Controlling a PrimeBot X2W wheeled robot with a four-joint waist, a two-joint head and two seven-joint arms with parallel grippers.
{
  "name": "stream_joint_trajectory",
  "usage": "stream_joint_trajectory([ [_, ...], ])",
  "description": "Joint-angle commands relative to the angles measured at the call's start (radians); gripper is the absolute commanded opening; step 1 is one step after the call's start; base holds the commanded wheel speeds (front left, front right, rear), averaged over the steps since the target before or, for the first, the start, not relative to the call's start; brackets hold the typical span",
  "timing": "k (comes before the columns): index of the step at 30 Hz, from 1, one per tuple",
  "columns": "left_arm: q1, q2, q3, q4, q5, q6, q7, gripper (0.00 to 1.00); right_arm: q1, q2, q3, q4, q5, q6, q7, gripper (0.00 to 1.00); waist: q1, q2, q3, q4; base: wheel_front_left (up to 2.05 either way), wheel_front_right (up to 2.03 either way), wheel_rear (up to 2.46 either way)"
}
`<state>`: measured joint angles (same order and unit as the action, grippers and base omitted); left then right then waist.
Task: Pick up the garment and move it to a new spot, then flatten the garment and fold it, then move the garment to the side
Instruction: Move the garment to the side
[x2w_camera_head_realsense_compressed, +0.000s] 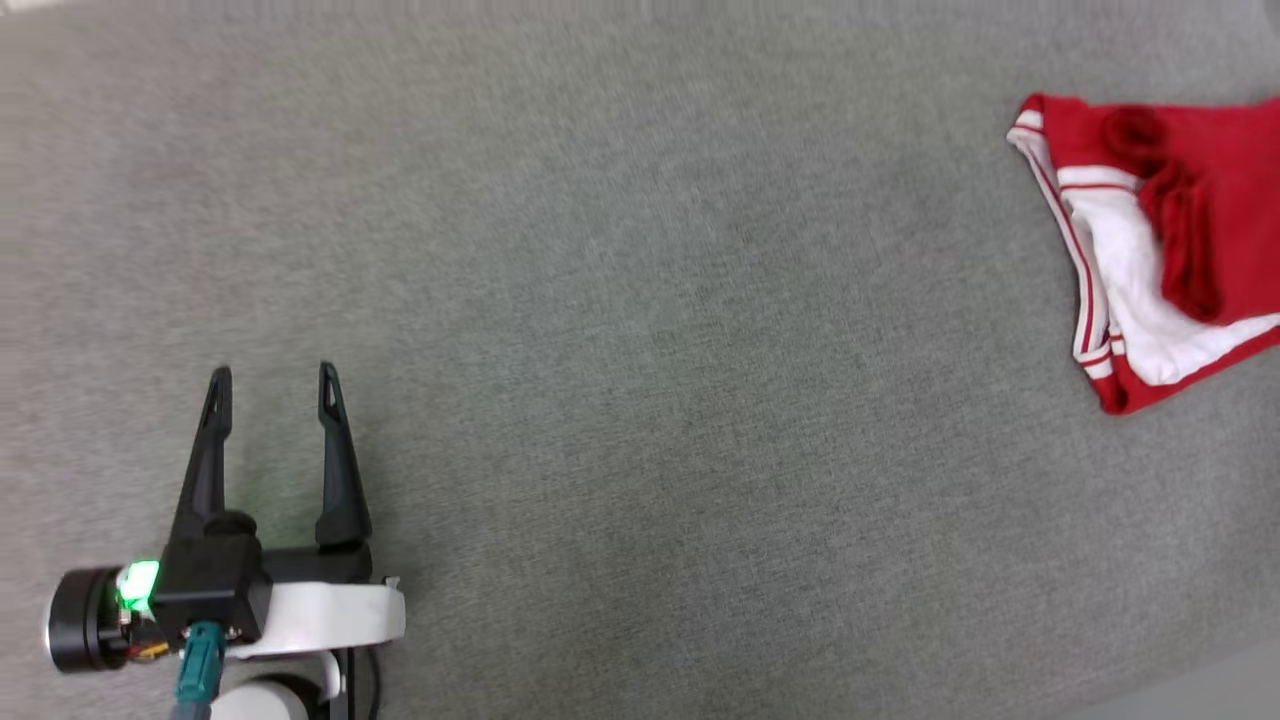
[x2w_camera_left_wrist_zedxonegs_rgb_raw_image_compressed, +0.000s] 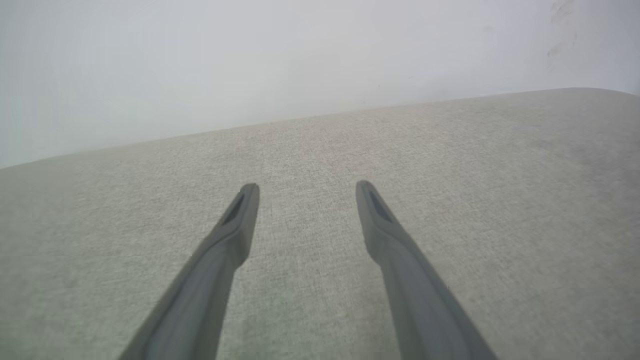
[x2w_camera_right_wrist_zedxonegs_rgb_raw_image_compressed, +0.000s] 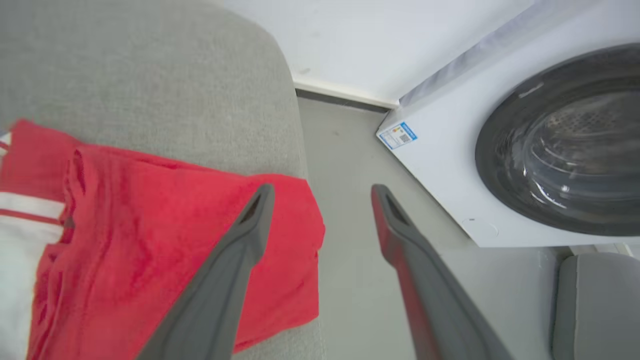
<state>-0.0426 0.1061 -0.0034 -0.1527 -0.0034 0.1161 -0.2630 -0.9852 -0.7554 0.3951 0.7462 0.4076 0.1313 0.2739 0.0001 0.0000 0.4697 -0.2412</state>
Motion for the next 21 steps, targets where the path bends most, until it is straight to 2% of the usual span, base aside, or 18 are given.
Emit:
stream_joint_trajectory([
  [1,0.018,-0.007,-0.003,0.004,-0.005,0.008,-0.002,1.0,-0.016,0.012,-0.016,0.003,-0.025,-0.001,-0.038,1.0,-0.0001,0.0,-0.048,0.021,0.0,0.0,0.0],
  [6,0.053,-0.019,-0.008,0.014,-0.014,0.016,-0.002,1.0,-0.014,0.107,-0.134,-0.008,-0.138,-0.001,-0.287,1.0,-0.0001,0.0,-0.116,0.051,0.0,0.0,0.0],
  [11,0.08,-0.033,-0.014,0.025,-0.019,0.017,-0.002,1.0,0.049,0.217,-0.223,-0.051,-0.236,-0.001,-0.482,1.0,-0.0001,0.0,-0.175,0.09,0.0,0.0,0.0],
  [16,0.104,-0.039,-0.019,0.04,-0.025,0.011,-0.002,1.0,0.143,0.339,-0.303,-0.156,-0.299,-0.001,-0.537,1.0,-0.0001,0.0,-0.228,0.131,0.0,0.0,0.0],
  [21,0.123,-0.044,-0.023,0.058,-0.031,0.003,-0.002,1.0,0.306,0.469,-0.369,-0.394,-0.331,-0.001,-0.538,1.0,-0.0001,0.0,-0.272,0.174,0.0,0.0,0.0],
])
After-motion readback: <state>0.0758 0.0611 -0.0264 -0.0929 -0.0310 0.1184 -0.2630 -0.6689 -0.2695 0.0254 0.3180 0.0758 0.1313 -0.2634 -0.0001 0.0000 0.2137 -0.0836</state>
